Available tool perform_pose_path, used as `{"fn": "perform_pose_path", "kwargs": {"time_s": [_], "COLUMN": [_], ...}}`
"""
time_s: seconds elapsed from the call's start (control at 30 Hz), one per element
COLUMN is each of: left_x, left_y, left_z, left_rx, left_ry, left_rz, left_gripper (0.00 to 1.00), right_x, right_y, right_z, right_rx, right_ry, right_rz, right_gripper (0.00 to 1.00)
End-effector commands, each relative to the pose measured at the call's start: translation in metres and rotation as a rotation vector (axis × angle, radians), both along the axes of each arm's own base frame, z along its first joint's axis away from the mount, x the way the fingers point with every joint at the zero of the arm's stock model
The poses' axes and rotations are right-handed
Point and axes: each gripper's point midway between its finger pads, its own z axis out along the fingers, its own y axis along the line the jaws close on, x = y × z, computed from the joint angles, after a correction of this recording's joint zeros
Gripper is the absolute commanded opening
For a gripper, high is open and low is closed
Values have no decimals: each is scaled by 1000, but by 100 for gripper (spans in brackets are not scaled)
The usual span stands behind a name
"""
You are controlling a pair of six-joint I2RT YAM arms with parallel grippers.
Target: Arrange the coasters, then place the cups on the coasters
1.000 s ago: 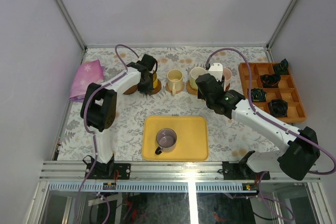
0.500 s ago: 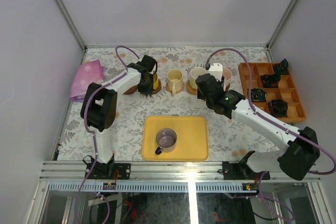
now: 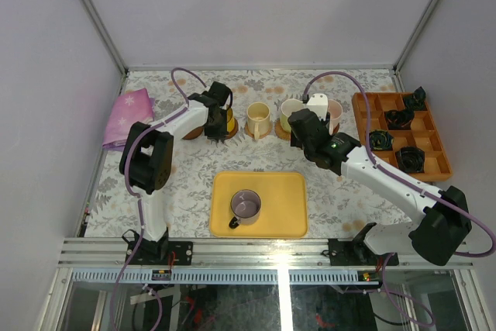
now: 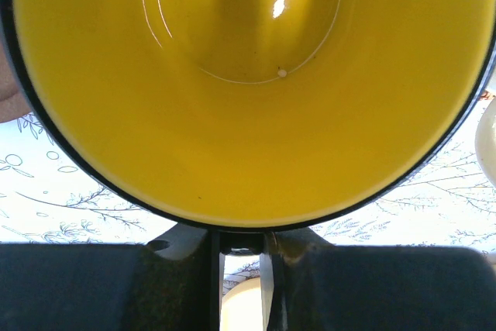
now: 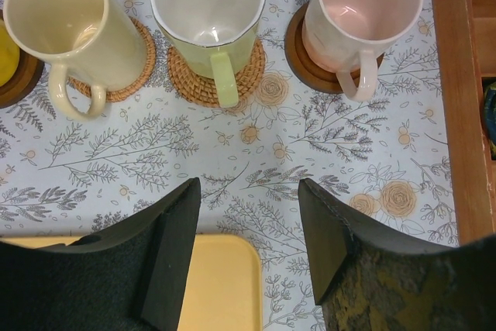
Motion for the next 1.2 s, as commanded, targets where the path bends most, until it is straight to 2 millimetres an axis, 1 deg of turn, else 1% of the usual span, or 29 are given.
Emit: {"fn": "perform_pose_path", "kwargs": {"time_s": [0.0,0.1,0.13,0.17,0.33,0.43,0.47,0.6,0.9,1.17], "left_x": [18,17,16,16,15,15,15,14,7,1], "left_y": [-2,-2,-3,-2,-2,-1,-1,0,4,10], "left_z": [6,7,7,7,13,18,19,22,28,30], "left_rx": [-22,-26,-27,-26,-27,-27,-28,-27,-21,-11], "left_ry": [-65,-63,-61,-59,-69,-77,-79,-83,-95,-98], "left_rz": [15,18,17,20,21,23,23,26,44,60], "left_gripper": [0,1,4,8,40,51,54,56,56,55], "right_x": [11,11,10,10,9,8,8,7,2,1], "right_y": [6,7,7,7,6,5,5,4,2,3], "right_z": [15,14,14,14,13,13,13,13,11,9], "right_rx": [55,56,56,57,59,62,63,66,80,87], "right_ry": [-48,-44,-44,-44,-45,-46,-46,-48,-45,-40], "right_rz": [-18,-14,-13,-13,-12,-12,-12,-14,-15,-8], "right_gripper": [61,61,61,61,61,61,61,61,61,61]}}
